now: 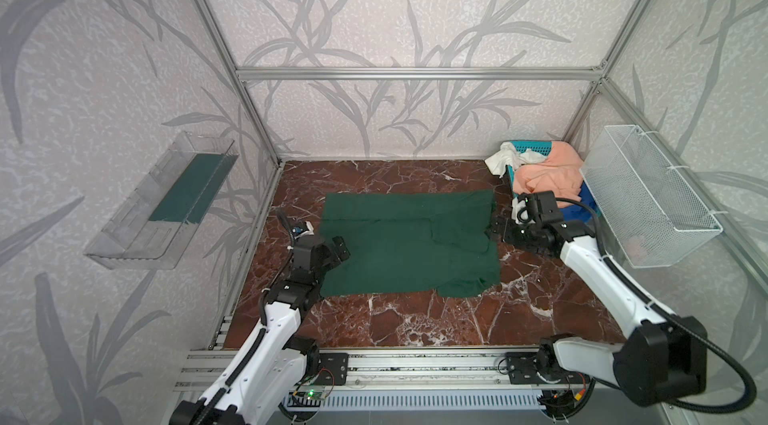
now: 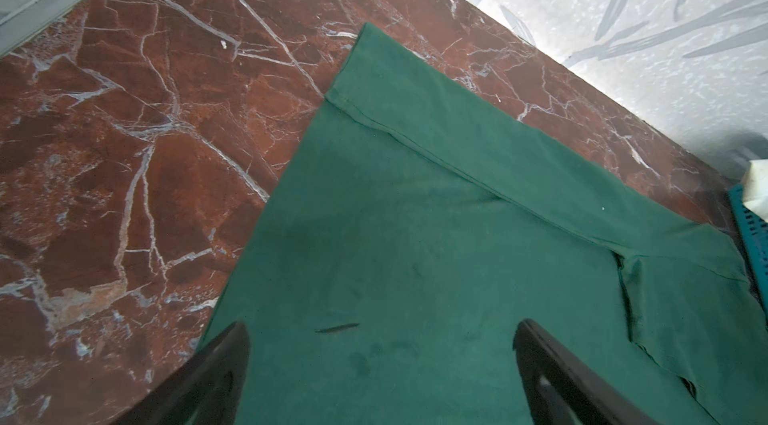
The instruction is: Fold and stack the t-shirts
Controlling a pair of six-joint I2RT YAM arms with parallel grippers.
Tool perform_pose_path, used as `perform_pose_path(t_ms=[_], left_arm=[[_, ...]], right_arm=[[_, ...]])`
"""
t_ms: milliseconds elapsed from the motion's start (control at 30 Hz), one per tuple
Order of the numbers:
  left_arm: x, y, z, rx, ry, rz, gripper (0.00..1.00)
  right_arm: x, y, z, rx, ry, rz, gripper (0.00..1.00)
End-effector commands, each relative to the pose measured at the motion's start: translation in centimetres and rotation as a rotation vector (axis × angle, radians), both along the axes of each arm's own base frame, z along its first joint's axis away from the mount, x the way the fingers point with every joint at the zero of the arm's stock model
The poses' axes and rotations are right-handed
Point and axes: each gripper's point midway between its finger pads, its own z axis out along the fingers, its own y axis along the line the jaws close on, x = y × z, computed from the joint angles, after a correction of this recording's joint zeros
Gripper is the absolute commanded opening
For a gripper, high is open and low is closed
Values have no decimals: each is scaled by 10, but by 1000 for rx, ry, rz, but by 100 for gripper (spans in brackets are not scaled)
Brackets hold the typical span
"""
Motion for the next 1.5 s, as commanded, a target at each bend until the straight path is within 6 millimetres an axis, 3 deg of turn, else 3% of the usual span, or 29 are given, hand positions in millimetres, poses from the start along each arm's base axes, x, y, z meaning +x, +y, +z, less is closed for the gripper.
perform_pose_path(t_ms=[0,233,433,700,800,900,1100,1267,1467], left_arm=[[-1,-5,-11,-26,3,-10,99],[-5,-14,-36,-69,97,-10,99],[-15,4,-47,14,169,58,99],[-36,23,-71,60,257,159,99],[-41,27,-70,60,290,187,96],[-43,24,-73,23,314,208,94],[-66,21,-87,-51,384,249,85],[-82,25,-88,-69,394,284,75],[-97,21,-105,-103,447,288,70]], right_arm=[[-14,3,13,50,-72,-12,99],[-56,-4,2,23,6,5,99],[-79,1,-32,68,108,3,100],[-89,10,-64,78,238,57,89],[-93,17,-70,97,279,92,85],[-96,32,-76,128,303,125,80],[-106,61,-83,125,338,179,77],[-110,62,-92,100,350,173,70],[-115,62,-116,93,409,150,68]])
